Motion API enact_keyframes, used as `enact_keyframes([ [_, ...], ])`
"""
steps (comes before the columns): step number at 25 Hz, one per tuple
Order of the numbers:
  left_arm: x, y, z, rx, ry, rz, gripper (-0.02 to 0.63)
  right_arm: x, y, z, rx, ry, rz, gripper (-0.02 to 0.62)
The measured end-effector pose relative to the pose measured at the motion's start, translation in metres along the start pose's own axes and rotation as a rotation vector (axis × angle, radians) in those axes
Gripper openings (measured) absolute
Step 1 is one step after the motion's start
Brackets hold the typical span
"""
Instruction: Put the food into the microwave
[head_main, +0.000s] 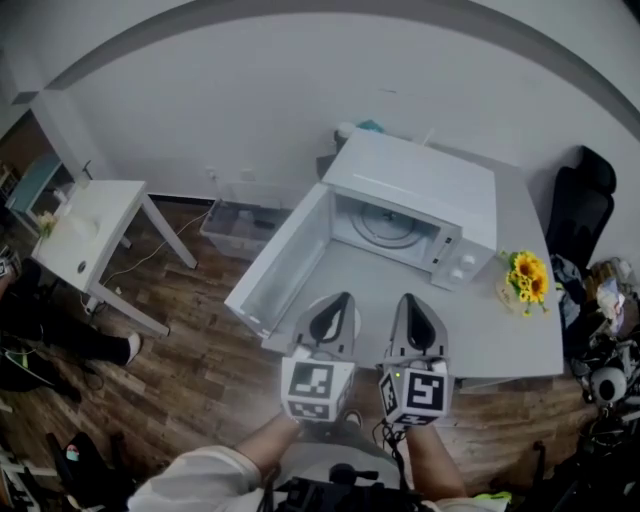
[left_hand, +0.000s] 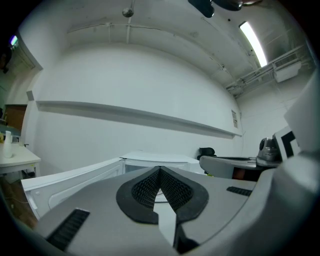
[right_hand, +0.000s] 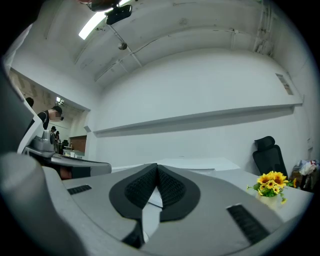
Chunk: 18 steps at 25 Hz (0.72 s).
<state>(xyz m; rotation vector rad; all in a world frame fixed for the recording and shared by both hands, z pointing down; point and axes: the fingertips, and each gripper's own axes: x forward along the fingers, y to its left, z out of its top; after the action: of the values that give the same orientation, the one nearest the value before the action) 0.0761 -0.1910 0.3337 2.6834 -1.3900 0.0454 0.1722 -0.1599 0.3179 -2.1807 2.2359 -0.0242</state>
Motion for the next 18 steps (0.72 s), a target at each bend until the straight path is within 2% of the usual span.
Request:
enact_keyframes([
  [6,0.007,0.004,0.0,0.009,0.0,0.049,0.009,0.017,-0.001,-0.003,0.011,0.006,0.057,0.017],
  [13,0.002,0.027,-0.02,-0.003,0.04,0.123,0.009,0.03,0.013,-0.024,0.018,0.052,0.109,0.018],
  [18,-0.001,0.041,-0.039,-0.022,0.064,0.164,0.009,0.038,0.019,-0.047,0.032,0.096,0.115,0.018],
])
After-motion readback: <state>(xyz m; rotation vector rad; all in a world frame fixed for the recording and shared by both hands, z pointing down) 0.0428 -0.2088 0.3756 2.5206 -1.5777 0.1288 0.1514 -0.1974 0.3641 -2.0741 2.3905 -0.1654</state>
